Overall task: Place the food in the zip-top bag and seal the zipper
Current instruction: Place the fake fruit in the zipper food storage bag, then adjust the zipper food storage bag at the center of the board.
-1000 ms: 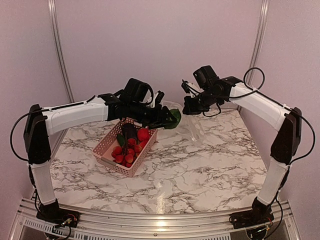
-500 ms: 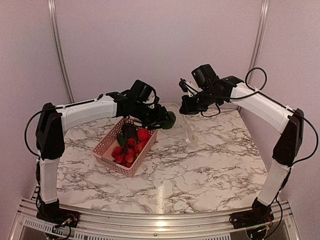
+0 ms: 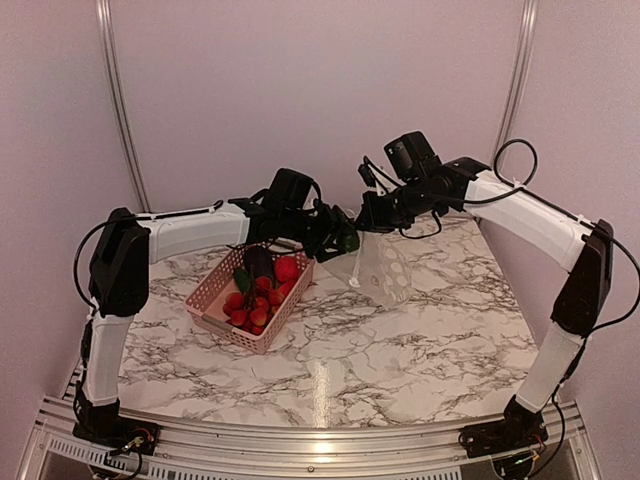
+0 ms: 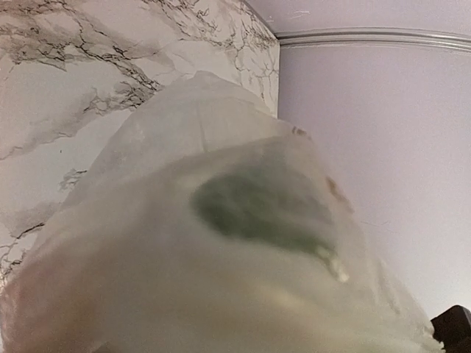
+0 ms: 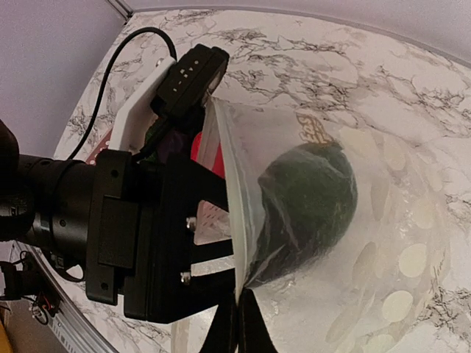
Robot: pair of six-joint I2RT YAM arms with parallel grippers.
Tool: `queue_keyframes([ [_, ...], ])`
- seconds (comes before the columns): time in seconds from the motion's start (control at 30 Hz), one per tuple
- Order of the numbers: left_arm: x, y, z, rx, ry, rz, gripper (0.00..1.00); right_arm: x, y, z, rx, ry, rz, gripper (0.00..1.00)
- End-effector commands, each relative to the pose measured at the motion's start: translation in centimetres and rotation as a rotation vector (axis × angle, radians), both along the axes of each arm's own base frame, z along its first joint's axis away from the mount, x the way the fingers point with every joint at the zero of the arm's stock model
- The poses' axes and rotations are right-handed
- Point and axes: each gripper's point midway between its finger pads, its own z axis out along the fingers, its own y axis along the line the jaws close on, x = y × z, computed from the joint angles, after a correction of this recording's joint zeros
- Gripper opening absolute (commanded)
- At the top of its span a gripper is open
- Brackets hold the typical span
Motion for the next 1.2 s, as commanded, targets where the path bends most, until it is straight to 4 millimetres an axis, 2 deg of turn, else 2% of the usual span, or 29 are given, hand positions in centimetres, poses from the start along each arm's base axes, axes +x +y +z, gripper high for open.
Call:
queue_keyframes([
  [0.0,1.4,-1.3,3.3,-0.140,-0.004,0.028,0.84,-0.2,0.2,2.5,0.043,-0.048,-0.007,0.00],
  [0.03,1.4,-1.1,3.5,-0.129,-0.010,0.035,0.92,-0.1,0.1,2.6,0.039,-0.054,-0.013,0.00],
  [0.07,1.4,-0.8,3.5,-0.109,-0.014,0.042,0.97,0.0,-0.1,2.7,0.035,-0.060,-0.021,0.00],
  [0.27,0.7,1.0,7.3,-0.071,-0.140,0.039,0.99,0.8,-1.5,2.8,0.024,-0.074,-0.064,0.00],
  [0.37,0.0,1.8,10.9,-0.099,-0.225,0.027,0.99,1.2,-2.1,2.9,0.041,-0.083,-0.083,0.00],
  [0.47,-1.2,2.4,14.7,-0.224,-0.265,0.022,0.99,1.7,-2.7,2.6,0.038,-0.077,-0.094,0.00],
  [0.57,-1.9,4.0,16.5,-0.205,-0.333,0.044,0.99,2.0,-3.3,2.7,0.038,-0.079,-0.101,0.00],
  [0.63,-1.9,5.3,15.5,-0.061,-0.374,0.053,0.99,2.2,-3.4,2.9,0.032,-0.092,-0.099,0.00],
  [0.7,-1.7,7.4,12.4,0.119,-0.339,0.083,0.99,2.2,-3.4,3.0,0.030,-0.096,-0.092,0.00],
  [0.77,-1.3,8.8,10.1,0.187,-0.322,0.112,0.99,2.1,-3.3,3.1,0.032,-0.099,-0.085,0.00],
  [0.87,-1.3,9.4,7.1,0.250,-0.267,0.102,0.96,2.2,-3.0,3.1,0.039,-0.096,-0.078,0.00],
  [1.0,-1.0,8.9,3.9,0.355,-0.243,0.042,0.72,2.2,-2.5,3.2,0.048,-0.098,-0.066,0.00],
  [1.1,-0.6,7.7,2.8,0.367,-0.232,0.001,0.57,2.0,-2.0,2.7,0.048,-0.085,-0.048,0.00],
  [1.17,-0.2,7.2,2.2,0.374,-0.217,-0.005,0.41,1.9,-1.7,2.5,0.045,-0.080,-0.039,0.00],
])
